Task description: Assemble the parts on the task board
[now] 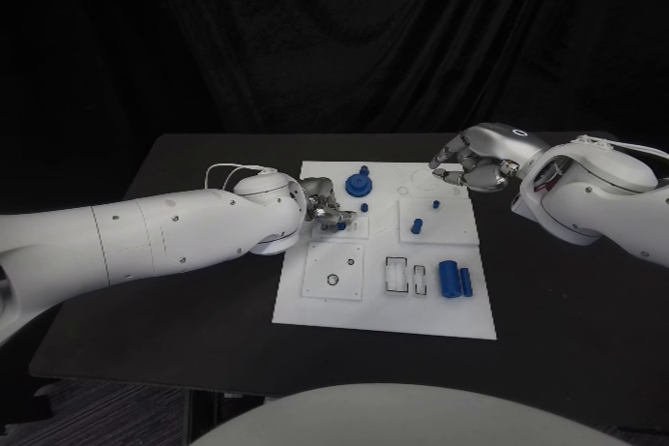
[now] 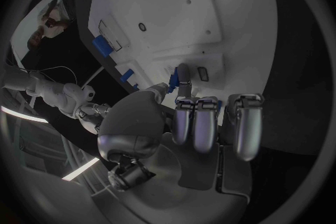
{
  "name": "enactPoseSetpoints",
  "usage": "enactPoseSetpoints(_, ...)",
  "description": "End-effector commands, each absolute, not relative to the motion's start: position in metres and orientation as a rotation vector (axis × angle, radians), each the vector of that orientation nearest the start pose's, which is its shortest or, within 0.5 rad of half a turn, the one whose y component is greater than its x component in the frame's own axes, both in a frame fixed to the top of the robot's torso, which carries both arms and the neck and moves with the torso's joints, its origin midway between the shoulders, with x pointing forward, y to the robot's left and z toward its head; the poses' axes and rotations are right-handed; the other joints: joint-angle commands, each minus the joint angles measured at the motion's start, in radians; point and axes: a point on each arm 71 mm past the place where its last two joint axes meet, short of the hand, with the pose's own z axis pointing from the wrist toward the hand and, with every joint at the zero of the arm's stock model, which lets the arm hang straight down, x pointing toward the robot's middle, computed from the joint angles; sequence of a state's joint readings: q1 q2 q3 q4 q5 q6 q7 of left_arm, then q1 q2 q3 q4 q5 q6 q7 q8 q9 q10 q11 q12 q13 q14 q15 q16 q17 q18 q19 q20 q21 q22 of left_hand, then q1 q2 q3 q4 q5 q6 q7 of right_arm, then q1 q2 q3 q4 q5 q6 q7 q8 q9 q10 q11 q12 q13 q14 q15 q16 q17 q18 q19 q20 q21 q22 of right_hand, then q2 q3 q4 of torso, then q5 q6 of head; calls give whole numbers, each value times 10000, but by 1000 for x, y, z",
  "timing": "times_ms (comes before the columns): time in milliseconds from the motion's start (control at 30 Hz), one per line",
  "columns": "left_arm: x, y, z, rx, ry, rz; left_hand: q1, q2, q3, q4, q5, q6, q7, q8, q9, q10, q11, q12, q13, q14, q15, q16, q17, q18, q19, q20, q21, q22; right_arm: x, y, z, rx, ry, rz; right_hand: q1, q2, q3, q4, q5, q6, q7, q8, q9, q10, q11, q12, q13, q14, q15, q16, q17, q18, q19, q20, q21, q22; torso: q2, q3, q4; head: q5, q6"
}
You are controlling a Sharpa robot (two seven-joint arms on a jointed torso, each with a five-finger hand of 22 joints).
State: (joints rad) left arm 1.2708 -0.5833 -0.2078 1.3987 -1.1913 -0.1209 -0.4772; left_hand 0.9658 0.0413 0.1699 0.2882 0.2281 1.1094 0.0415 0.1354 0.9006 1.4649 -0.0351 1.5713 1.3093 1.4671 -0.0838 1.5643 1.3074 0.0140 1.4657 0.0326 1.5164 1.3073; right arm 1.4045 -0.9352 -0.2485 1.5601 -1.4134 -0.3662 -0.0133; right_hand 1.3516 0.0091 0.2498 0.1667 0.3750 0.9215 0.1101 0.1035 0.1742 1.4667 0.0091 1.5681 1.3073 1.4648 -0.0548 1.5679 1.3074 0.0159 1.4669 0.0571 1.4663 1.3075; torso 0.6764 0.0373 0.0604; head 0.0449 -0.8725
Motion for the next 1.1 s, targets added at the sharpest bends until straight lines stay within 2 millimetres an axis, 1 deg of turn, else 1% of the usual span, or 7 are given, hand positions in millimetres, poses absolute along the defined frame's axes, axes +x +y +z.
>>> enactPoseSetpoints(33,489,127,-244,-36,21335,-4393,-317,40,-262,30,-224,90,5,-65,-25,1059,76,-5,2615,1037,79,65,2634,60,575,46,-37,2107,483,-237,-158,-2415,16266,5951,62,-4,57,17,66,56,4,-64,-11,1041,62,27,2635,1060,77,29,2634,131,443,62,-31,2251,3,1,-1,11,-2)
enactPoseSetpoints(100,489,129,-244,-108,21264,-4401,-917,164,-749,37,-808,158,1,-55,13,1059,69,-5,2615,1037,75,65,2634,55,591,45,-27,2129,483,-237,-158,-2407,16275,5943,62,-4,57,17,66,56,4,-64,-11,1041,62,27,2635,1060,77,29,2634,131,443,62,-31,2251,4,1,-4,7,-2)
enactPoseSetpoints(300,489,135,-243,-314,21191,-4261,-1720,325,-1609,49,-1552,397,-73,101,210,1059,14,-5,2615,1037,30,65,2634,47,621,6,-11,2164,483,-238,-158,-2386,16309,5913,50,-5,81,6,70,60,6,-68,-12,1041,64,27,2635,1060,79,29,2634,131,442,63,-32,2251,-4,0,0,3,-2)
enactPoseSetpoints(600,484,147,-241,-674,21090,-4092,-1939,602,-2551,40,-1652,402,-172,577,931,1059,-75,-5,2615,1037,-56,65,2634,39,652,-75,-2,2197,482,-241,-158,-2341,16315,5867,50,-5,81,6,70,60,6,-68,-12,1041,64,27,2635,1060,79,29,2634,131,442,63,-32,2251,-2,-1,6,-31,-2)
enactPoseSetpoints(733,482,151,-238,-712,21062,-4093,-1507,921,-3155,42,-1169,-133,-182,1266,2201,1059,-87,-5,2615,1037,-65,65,2634,38,663,-94,-13,2214,482,-241,-158,-2328,16312,5854,36,-9,90,3,71,69,9,-67,-11,1041,67,27,2635,1060,80,29,2634,130,443,64,-31,2251,-7,10,0,-37,-2)
enactPoseSetpoints(833,482,153,-233,-564,21024,-4239,-895,1117,-3396,21,-189,-576,-183,1723,2972,1059,-95,-5,2615,1037,-72,65,2634,40,662,-97,-33,2221,482,-241,-158,-2319,16309,5848,36,-9,90,3,71,69,9,-67,-11,1041,67,27,2635,1060,80,29,2634,130,443,64,-31,2251,-4,13,-2,-49,-2)
enactPoseSetpoints(1100,485,148,-210,-152,21593,-5326,713,1150,-3193,-67,1310,-1048,-186,1867,3359,1059,-78,-5,2615,1037,-56,65,2634,35,674,-91,-31,2257,482,-243,-158,-2285,16313,5816,23,-8,97,5,77,72,10,-68,-12,1041,68,27,2635,1060,81,29,2634,133,438,65,-40,2248,0,9,-3,-119,-2)
